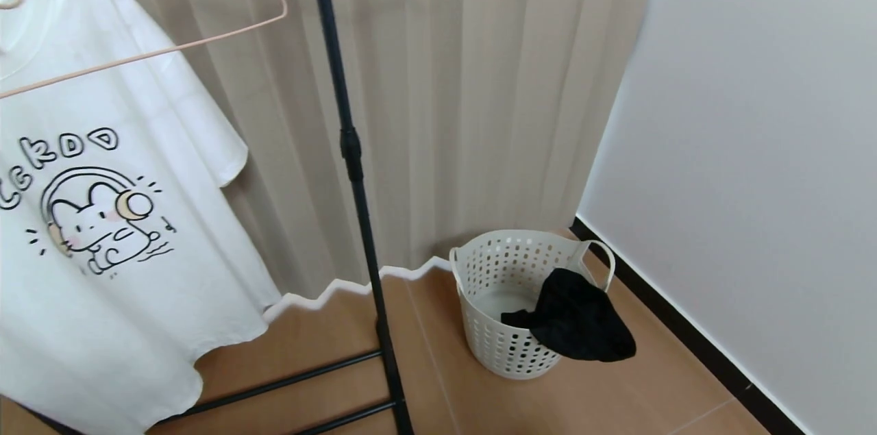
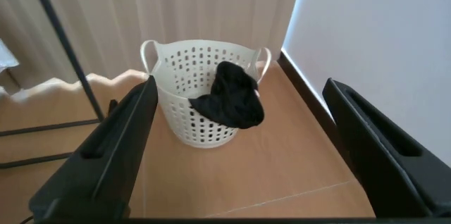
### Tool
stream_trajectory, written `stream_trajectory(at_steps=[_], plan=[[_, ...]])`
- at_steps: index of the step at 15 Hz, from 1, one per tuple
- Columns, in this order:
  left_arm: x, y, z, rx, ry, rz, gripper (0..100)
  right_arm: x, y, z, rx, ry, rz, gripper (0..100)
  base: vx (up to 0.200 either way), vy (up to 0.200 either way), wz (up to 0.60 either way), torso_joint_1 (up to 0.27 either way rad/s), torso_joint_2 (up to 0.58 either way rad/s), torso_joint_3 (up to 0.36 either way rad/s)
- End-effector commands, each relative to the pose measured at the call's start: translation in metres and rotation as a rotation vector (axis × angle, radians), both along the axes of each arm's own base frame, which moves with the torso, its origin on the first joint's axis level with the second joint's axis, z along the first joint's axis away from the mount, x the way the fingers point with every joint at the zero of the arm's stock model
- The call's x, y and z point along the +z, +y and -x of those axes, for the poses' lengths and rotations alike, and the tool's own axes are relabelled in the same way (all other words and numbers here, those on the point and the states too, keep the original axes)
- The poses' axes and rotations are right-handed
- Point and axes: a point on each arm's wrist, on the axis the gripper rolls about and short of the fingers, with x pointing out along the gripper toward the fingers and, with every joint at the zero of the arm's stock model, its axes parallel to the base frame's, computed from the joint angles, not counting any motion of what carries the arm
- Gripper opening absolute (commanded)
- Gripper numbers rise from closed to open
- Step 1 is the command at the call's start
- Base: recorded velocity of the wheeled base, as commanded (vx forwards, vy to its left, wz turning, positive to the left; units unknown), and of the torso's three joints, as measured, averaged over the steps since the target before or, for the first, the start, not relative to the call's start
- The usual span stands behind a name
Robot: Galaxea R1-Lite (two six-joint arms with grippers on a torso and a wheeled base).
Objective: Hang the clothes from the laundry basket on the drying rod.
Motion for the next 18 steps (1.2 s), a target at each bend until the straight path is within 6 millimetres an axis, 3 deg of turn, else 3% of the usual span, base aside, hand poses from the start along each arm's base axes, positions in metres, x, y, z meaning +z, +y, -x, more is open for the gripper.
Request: stream_trajectory(at_steps=[1, 4, 18], plan=[[0.0, 0.0, -0.0001, 0.0, 0.002, 0.0, 100, 0.0001, 0.0, -0.0001, 0.001, 0.001, 0.001, 100, 0.0, -0.2, 0.0, 0.012, 0.01, -0.007], [0.0, 0.0, -0.0001, 0.0, 0.002, 0.0, 100, 0.0001, 0.0, -0.0001, 0.001, 0.001, 0.001, 100, 0.0, -0.2, 0.0, 0.004, 0.0, 0.002], [-0.0002, 0.0001, -0.0002, 0.006, 0.003, 0.0, 100, 0.0001, 0.0, -0.0001, 0.001, 0.001, 0.001, 100, 0.014, 0.0, 0.0, 0.0, 0.0, -0.017]])
